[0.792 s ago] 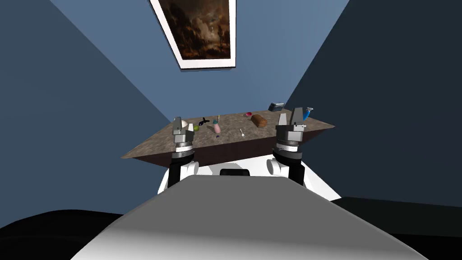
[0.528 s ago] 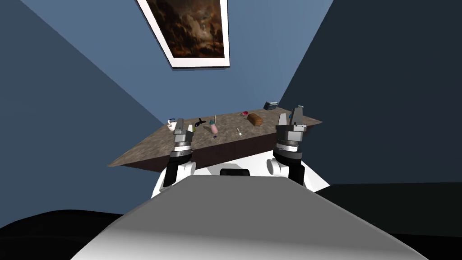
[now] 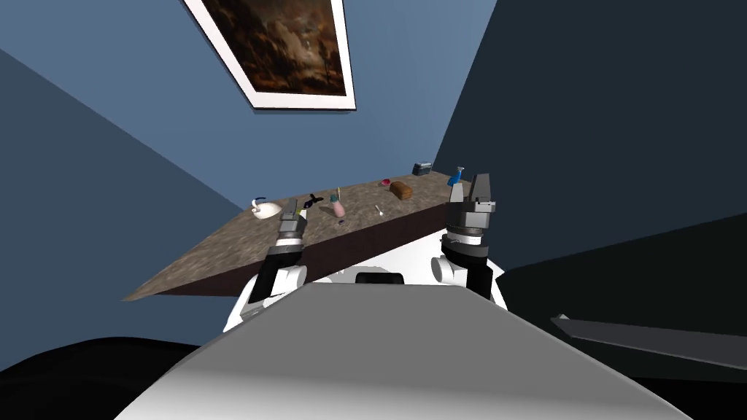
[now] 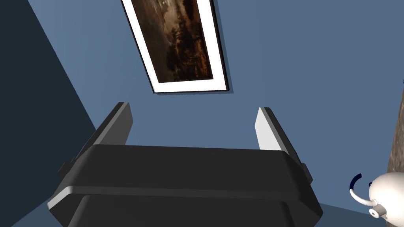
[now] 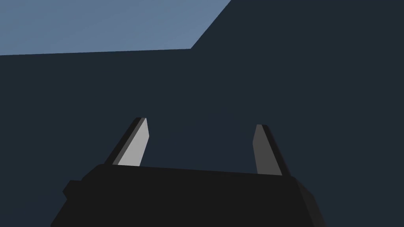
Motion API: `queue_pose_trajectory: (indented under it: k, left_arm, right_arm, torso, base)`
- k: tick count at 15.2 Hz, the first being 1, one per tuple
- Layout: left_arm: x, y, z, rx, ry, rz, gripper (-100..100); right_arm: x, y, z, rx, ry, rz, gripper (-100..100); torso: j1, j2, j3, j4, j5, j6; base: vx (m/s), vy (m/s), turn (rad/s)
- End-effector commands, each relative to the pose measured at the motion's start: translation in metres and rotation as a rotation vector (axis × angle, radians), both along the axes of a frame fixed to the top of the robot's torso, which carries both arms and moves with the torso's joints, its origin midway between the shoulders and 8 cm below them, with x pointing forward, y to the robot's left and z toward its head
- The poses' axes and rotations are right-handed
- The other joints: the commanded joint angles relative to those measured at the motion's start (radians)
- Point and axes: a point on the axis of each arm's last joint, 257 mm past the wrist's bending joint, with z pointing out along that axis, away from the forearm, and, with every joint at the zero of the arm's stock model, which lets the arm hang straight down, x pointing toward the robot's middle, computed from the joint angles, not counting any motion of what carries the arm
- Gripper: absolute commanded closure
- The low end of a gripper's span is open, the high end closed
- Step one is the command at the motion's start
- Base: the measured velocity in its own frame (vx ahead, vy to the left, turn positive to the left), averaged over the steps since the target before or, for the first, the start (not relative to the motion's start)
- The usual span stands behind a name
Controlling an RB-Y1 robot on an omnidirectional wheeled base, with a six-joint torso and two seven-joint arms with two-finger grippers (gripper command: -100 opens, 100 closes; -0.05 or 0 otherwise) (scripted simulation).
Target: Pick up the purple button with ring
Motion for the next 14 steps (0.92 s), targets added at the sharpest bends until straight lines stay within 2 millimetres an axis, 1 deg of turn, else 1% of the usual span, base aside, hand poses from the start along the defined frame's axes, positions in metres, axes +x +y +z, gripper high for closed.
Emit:
queue_pose_trajectory:
  k: [1, 2, 3, 4, 5, 6, 8, 9, 11, 12, 13, 14]
  left_arm:
    - [0.001, 0.020, -0.013, 0.017, 0.062, 0.041, -100]
    - [0.002, 0.021, -0.017, 0.014, 0.076, 0.045, -100]
    - [0.003, 0.021, -0.018, 0.012, 0.081, 0.046, -100]
    - [0.002, 0.036, -0.026, 0.025, 0.121, 0.076, -100]
    - [0.003, 0.037, -0.031, 0.020, 0.139, 0.080, -100]
    - [0.001, 0.052, -0.038, 0.033, 0.175, 0.109, -100]
    - [0.003, 0.055, -0.045, 0.027, 0.200, 0.115, -100]
    - [0.000, 0.070, -0.052, 0.039, 0.235, 0.145, -100]
    - [0.001, 0.072, -0.059, 0.031, 0.263, 0.151, -100]
    - [-0.003, 0.088, -0.067, 0.041, 0.304, 0.181, -100]
    - [-0.003, 0.090, -0.073, 0.035, 0.325, 0.186, -100]
    - [-0.003, 0.090, -0.074, 0.034, 0.329, 0.186, -100]
  right_arm:
    - [0.000, 0.000, 0.000, 0.000, 0.000, 0.000, 0]
    - [0.000, 0.000, 0.000, 0.000, 0.000, 0.000, 0]
    - [0.000, 0.000, 0.000, 0.000, 0.000, 0.000, 0]
    - [0.000, 0.000, 0.000, 0.000, 0.000, 0.000, 0]
    - [0.000, 0.000, 0.000, 0.000, 0.000, 0.000, 0]
    - [0.000, 0.000, 0.000, 0.000, 0.000, 0.000, 0]
    - [0.000, 0.000, 0.000, 0.000, 0.000, 0.000, 0]
    - [0.000, 0.000, 0.000, 0.000, 0.000, 0.000, 0]
    - [0.000, 0.000, 0.000, 0.000, 0.000, 0.000, 0]
    - [0.000, 0.000, 0.000, 0.000, 0.000, 0.000, 0]
    - [0.000, 0.000, 0.000, 0.000, 0.000, 0.000, 0]
    - [0.000, 0.000, 0.000, 0.000, 0.000, 0.000, 0]
  torso:
    - [0.000, 0.000, 0.000, 0.000, 0.000, 0.000]
    - [0.000, 0.000, 0.000, 0.000, 0.000, 0.001]
    - [0.000, 0.000, 0.000, 0.000, 0.000, 0.000]
    - [0.000, -0.001, 0.000, 0.000, 0.000, 0.000]
    - [-0.001, -0.001, 0.000, 0.000, 0.000, 0.000]
    - [-0.001, -0.001, -0.001, 0.000, 0.000, 0.000]
    - [0.000, -0.001, 0.000, 0.000, 0.000, 0.000]
    - [0.000, -0.001, -0.001, 0.000, 0.000, 0.000]
    - [-0.001, -0.001, -0.001, 0.000, 0.000, 0.000]
    - [-0.001, -0.002, -0.001, 0.000, 0.000, 0.000]
    - [-0.001, -0.002, -0.001, 0.000, 0.000, 0.000]
    - [-0.001, -0.002, -0.001, 0.000, 0.000, 0.000]
  base:
    - [-0.045, 0.013, -0.342]
    - [-0.044, 0.015, -0.249]
    - [-0.034, 0.013, -0.035]
    - [-0.038, 0.000, -0.212]
    - [-0.037, 0.005, -0.227]
    - [-0.042, 0.010, -0.297]
    - [-0.040, 0.014, -0.180]
    - [-0.037, 0.004, -0.200]
    - [-0.033, 0.007, -0.179]
    - [-0.024, 0.003, -0.224]
    - [-0.026, 0.004, -0.255]
    - [-0.020, 0.006, -0.118]
